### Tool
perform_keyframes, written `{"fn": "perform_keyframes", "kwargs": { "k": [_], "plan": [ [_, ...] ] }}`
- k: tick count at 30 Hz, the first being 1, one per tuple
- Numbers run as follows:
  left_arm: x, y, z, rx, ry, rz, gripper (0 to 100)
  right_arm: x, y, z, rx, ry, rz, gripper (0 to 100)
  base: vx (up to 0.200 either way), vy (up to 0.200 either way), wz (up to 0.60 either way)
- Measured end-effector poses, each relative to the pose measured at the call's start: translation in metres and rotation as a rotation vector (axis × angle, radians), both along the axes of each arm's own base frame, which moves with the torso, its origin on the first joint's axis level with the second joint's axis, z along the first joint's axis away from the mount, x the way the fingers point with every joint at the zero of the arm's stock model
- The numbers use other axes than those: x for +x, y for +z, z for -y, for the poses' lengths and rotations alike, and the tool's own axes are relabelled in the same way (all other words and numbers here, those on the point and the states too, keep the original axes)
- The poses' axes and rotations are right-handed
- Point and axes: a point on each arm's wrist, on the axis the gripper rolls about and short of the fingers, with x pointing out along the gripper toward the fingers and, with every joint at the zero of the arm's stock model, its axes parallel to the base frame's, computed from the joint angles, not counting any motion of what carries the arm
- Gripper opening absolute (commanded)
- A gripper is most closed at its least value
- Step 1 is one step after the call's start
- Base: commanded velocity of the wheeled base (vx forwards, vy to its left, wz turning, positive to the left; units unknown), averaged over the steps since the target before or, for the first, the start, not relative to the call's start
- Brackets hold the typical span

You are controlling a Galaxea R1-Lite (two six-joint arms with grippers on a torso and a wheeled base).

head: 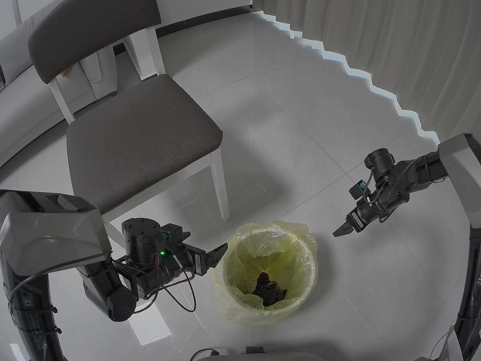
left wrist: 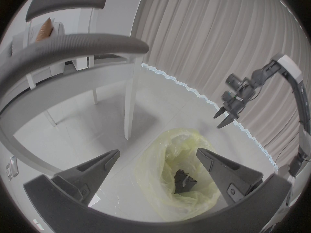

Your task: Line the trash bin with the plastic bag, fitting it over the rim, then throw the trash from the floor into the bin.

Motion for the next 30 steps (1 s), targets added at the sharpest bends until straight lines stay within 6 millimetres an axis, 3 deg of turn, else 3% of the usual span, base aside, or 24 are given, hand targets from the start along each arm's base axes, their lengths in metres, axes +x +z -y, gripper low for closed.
{"fn": "perform_keyframes", "kwargs": {
  "k": [8,14,30],
  "plan": [
    [0.038,-0.039,-0.007,0.034,0.007,-0.024,100,-0.045,0.040,0.011,0.005,-0.012,0.101,100,0.000,0.000,0.00],
    [0.053,-0.063,-0.013,0.040,-0.018,-0.053,100,-0.068,0.061,0.012,0.009,-0.006,0.155,100,0.000,0.000,0.00],
    [0.066,-0.093,-0.012,0.079,-0.010,-0.069,100,-0.089,0.073,0.015,0.009,-0.003,0.176,100,0.000,0.000,0.00]
  ]
}}
